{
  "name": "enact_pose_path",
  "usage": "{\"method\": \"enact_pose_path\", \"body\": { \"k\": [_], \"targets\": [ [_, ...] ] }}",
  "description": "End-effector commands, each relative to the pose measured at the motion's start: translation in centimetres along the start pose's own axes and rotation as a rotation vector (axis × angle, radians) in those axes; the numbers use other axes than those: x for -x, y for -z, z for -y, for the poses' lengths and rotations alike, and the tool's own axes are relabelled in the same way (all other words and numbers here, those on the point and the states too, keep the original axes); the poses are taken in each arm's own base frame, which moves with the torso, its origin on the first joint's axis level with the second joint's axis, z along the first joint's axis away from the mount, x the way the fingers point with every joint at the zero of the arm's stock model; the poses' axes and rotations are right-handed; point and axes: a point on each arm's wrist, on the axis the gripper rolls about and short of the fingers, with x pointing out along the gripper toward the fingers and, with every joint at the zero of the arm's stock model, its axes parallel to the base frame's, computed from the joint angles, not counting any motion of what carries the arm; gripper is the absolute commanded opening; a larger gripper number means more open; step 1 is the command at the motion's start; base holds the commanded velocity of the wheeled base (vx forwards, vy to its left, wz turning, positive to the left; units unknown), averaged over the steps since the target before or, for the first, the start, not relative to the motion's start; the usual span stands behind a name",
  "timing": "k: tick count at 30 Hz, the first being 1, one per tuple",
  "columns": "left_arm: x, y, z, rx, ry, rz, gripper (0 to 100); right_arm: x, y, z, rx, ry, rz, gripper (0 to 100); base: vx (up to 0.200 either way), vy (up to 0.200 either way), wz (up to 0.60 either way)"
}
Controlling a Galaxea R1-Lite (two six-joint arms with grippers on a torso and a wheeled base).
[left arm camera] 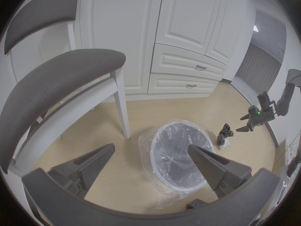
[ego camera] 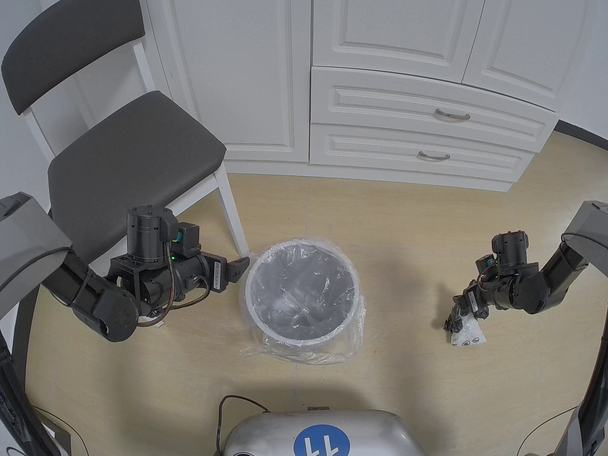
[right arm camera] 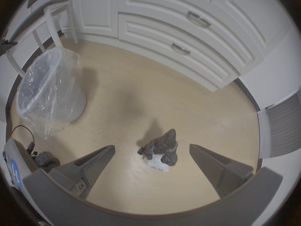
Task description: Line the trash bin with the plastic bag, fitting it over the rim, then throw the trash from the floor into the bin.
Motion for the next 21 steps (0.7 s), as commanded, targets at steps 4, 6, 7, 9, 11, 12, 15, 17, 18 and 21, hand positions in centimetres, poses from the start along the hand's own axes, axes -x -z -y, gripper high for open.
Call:
{"method": "enact_pose_path", "body": {
  "k": [4,6,7,9,11,12,15,17,18,21],
  "targets": [
    [1.6,-1.4,0.0,-0.009,-0.002,0.049,100,-5.5,0.7,3.7,-0.153,-0.029,-0.125,100,0.000,0.000,0.00],
    [2.1,-1.9,0.0,-0.010,-0.003,0.069,100,-7.0,1.5,4.4,-0.173,-0.016,-0.145,100,0.000,0.000,0.00],
    [2.1,-2.0,0.0,-0.010,-0.003,0.070,100,-7.1,1.5,4.4,-0.173,-0.016,-0.145,100,0.000,0.000,0.00],
    [2.9,-2.7,-0.1,-0.010,-0.005,0.100,100,-8.0,2.2,4.7,-0.180,-0.014,-0.168,100,0.000,0.000,0.00],
    [3.7,-3.2,-0.1,-0.010,-0.005,0.121,100,-8.4,2.5,4.9,-0.183,-0.020,-0.200,100,0.000,0.000,0.00],
    [4.1,-3.4,-0.1,-0.012,-0.005,0.129,100,-8.7,2.8,5.0,-0.186,-0.024,-0.224,100,0.000,0.000,0.00],
    [4.8,-3.8,-0.1,-0.012,-0.005,0.146,100,-9.4,3.4,5.1,-0.188,-0.038,-0.258,100,0.000,0.000,0.00],
    [5.0,-4.0,-0.2,-0.010,-0.011,0.153,100,-10.4,3.7,5.3,-0.201,-0.042,-0.265,100,0.000,0.000,0.00],
    [5.0,-4.0,-0.3,-0.010,-0.013,0.153,100,-11.0,4.0,5.5,-0.208,-0.042,-0.266,100,0.000,0.000,0.00],
    [5.1,-4.1,-0.5,-0.008,-0.020,0.156,100,-11.9,4.5,5.5,-0.234,-0.050,-0.268,100,0.000,0.000,0.00]
  ]
}}
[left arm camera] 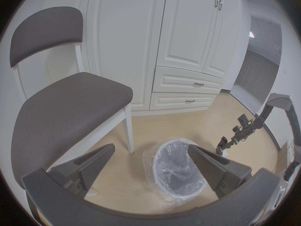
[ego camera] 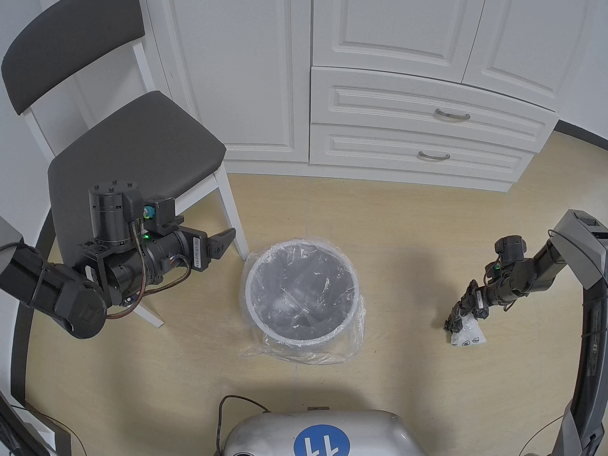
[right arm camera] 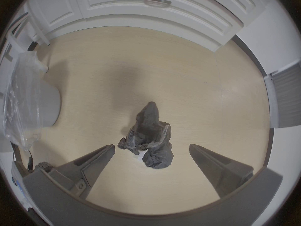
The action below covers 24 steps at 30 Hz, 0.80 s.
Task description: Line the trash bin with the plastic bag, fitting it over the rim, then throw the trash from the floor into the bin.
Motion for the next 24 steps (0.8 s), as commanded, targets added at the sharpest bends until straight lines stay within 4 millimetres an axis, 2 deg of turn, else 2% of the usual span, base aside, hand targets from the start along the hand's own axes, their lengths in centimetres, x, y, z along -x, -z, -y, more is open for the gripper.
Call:
{"method": "enact_pose_path", "body": {
  "k": [1,6,17,22,24],
  "targets": [
    [0.6,-0.7,-0.3,0.002,-0.011,0.025,100,-3.2,1.3,0.0,-0.055,-0.024,-0.037,100,0.000,0.000,0.00],
    [0.7,-1.1,-0.8,0.005,-0.024,0.039,100,-3.8,0.9,-0.2,-0.163,-0.113,-0.039,100,0.000,0.000,0.00],
    [2.2,-2.5,-1.4,0.007,-0.043,0.095,100,-4.8,-1.3,-0.8,-0.312,-0.129,0.005,100,0.000,0.000,0.00],
    [2.1,-2.5,-1.4,0.007,-0.043,0.095,100,-6.9,-1.2,-1.2,-0.311,-0.142,0.095,100,0.000,0.000,0.00],
    [2.1,-2.6,-1.4,0.007,-0.043,0.097,100,-7.5,-0.9,-2.1,-0.295,-0.148,0.124,100,0.000,0.000,0.00]
  ]
}}
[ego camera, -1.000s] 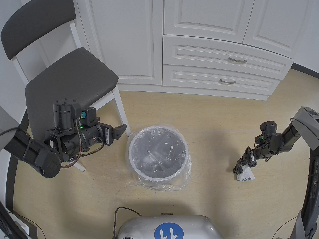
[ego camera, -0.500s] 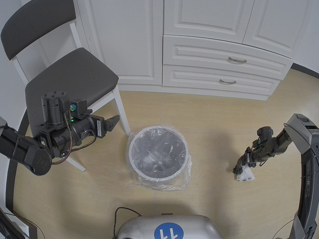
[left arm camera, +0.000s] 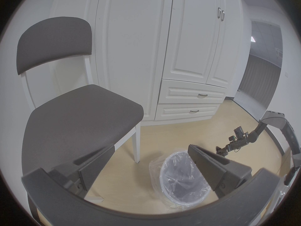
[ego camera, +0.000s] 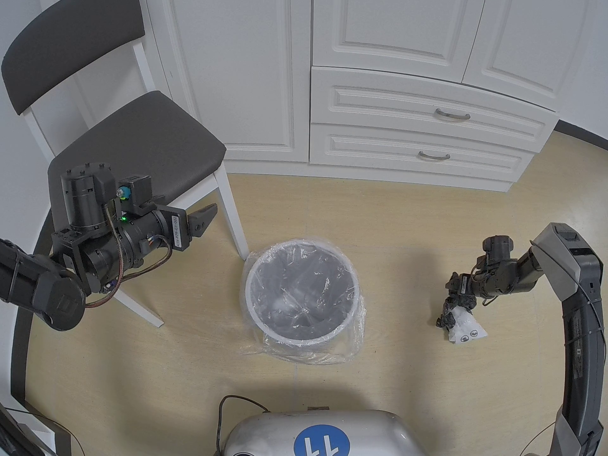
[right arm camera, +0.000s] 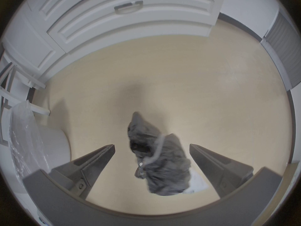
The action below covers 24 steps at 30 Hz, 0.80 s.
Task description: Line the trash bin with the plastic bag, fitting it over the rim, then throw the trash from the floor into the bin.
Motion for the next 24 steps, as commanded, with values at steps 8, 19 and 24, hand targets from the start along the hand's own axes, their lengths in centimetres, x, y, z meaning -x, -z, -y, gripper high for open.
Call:
{"method": "enact_pose_path", "body": {
  "k": [8,19,24],
  "targets": [
    [0.1,-0.2,-0.4,0.002,-0.011,0.007,100,-3.3,1.8,-1.2,-0.020,0.012,-0.080,100,0.000,0.000,0.00],
    [0.2,-0.2,-0.7,0.003,-0.022,0.008,100,-3.9,1.7,-0.8,-0.051,0.074,-0.126,100,0.000,0.000,0.00],
    [0.4,-0.5,-0.7,0.004,-0.022,0.017,100,-4.3,1.8,-1.1,-0.070,0.083,-0.206,100,0.000,0.000,0.00]
  ]
}}
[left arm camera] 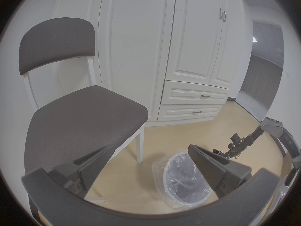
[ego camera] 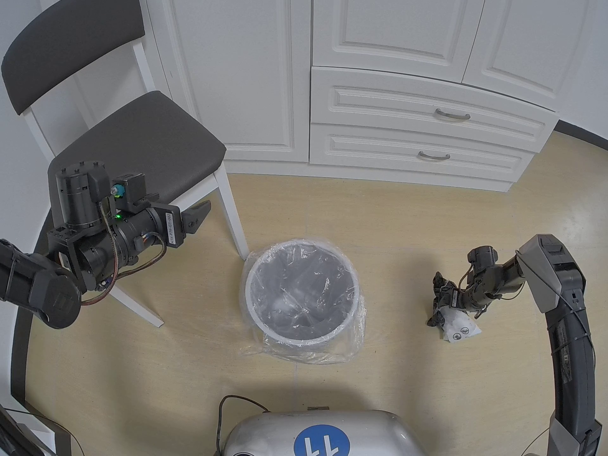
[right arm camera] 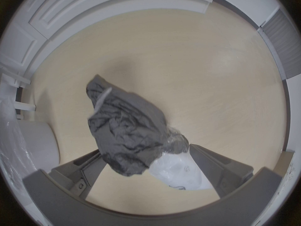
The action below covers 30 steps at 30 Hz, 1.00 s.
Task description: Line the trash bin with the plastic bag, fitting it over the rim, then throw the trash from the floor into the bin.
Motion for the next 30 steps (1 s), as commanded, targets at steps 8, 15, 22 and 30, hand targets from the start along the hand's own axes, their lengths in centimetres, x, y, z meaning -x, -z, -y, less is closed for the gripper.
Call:
{"method": "enact_pose_path", "body": {
  "k": [8,15,22,30],
  "targets": [
    [0.9,-1.3,-0.1,0.001,0.000,0.060,100,-2.1,0.1,-1.6,0.064,-0.017,-0.009,100,0.000,0.000,0.00],
    [0.9,-1.3,-0.1,0.001,0.000,0.060,100,-2.9,0.1,-1.4,0.085,-0.004,-0.029,100,0.000,0.000,0.00],
    [0.6,-1.0,0.0,0.001,0.001,0.051,100,-3.7,1.5,-0.8,0.083,0.037,-0.113,100,0.000,0.000,0.00],
    [0.3,-0.7,0.0,0.001,0.002,0.039,100,-3.7,1.5,-0.6,0.079,0.052,-0.115,100,0.000,0.000,0.00]
  ]
}}
